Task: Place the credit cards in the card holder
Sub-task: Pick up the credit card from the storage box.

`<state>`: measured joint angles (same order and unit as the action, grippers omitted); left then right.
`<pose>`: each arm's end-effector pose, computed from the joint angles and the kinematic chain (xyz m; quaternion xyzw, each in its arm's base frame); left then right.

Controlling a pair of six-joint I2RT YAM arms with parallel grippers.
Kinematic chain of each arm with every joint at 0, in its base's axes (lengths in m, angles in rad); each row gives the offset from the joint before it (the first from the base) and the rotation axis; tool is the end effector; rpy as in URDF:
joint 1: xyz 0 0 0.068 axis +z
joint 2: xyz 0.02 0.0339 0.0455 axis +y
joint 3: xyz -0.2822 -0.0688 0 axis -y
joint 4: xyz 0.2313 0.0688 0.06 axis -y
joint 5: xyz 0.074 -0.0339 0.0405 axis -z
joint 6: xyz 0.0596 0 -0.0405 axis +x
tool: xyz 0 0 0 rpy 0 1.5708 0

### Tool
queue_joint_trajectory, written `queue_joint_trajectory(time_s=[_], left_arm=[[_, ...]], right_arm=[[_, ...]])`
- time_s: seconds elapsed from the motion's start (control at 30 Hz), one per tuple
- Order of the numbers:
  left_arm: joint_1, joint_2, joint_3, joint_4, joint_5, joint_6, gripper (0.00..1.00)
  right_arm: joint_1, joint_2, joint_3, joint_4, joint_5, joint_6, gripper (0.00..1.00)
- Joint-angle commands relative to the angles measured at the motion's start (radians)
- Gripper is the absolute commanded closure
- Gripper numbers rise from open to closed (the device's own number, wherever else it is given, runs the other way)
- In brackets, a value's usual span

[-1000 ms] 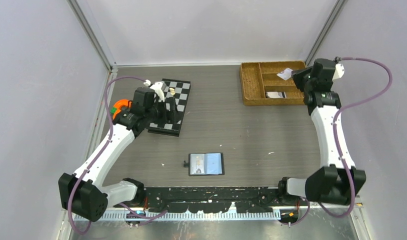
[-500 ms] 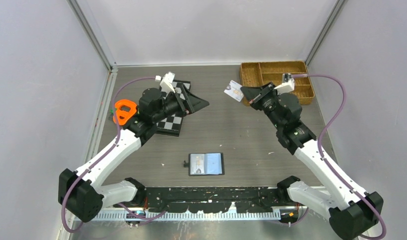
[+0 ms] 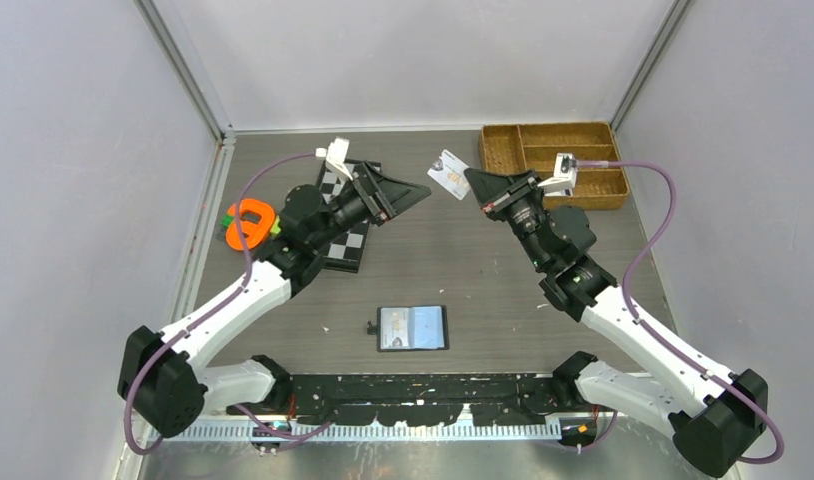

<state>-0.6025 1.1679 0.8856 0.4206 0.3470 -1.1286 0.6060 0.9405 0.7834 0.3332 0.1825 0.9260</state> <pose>0.2168 -0.1737 0.3842 -0.0424 0.6583 -0.6392 0.3953 0.1887 0.1176 0.3878 0.1708 0.6202 0.4870 0.5907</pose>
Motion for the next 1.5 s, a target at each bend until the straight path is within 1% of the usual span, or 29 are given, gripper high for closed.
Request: queue_joint_trajectory(time_s=[0.0,0.17,0.27,0.4,0.47,0.5,0.67,0.97,1.1,1.47], left_arm=[[-0.029,0.045,0.029,0.094,-0.026,-0.04,0.3],[-0.044,0.092,0.053,0.16,-0.033,-0.073,0.46],[-0.044,0.102,0.052,0.187,-0.049,-0.097,0.54],[-0.043,0.132,0.052,0.265,-0.039,-0.141,0.61],[-0.046,0.143,0.055,0.286,-0.03,-0.147,0.71],[-0.047,0.144,0.056,0.289,-0.028,-0.149,0.72],[-0.05,0.134,0.039,0.29,-0.024,-0.153,0.71],[-0.049,0.064,-0.027,0.271,-0.025,-0.15,0.69],[-0.051,0.064,-0.01,0.271,-0.021,-0.145,0.66],[-0.051,0.108,0.023,0.297,-0.022,-0.164,0.66]], right_arm=[[0.037,-0.005,-0.001,0.13,0.044,0.012,0.99],[0.06,-0.002,-0.001,0.148,0.04,0.009,0.99],[0.066,-0.007,-0.009,0.154,0.04,0.01,1.0],[0.071,-0.005,-0.016,0.16,0.04,0.015,1.0],[0.073,-0.006,-0.02,0.161,0.045,0.014,0.99],[0.072,-0.007,-0.021,0.16,0.047,0.011,0.99],[0.073,-0.019,-0.028,0.154,0.066,0.004,1.0],[0.073,-0.057,-0.03,0.128,0.113,-0.03,1.0],[0.073,-0.049,-0.024,0.126,0.094,-0.021,0.99],[0.073,-0.033,-0.024,0.142,0.048,0.003,1.0]])
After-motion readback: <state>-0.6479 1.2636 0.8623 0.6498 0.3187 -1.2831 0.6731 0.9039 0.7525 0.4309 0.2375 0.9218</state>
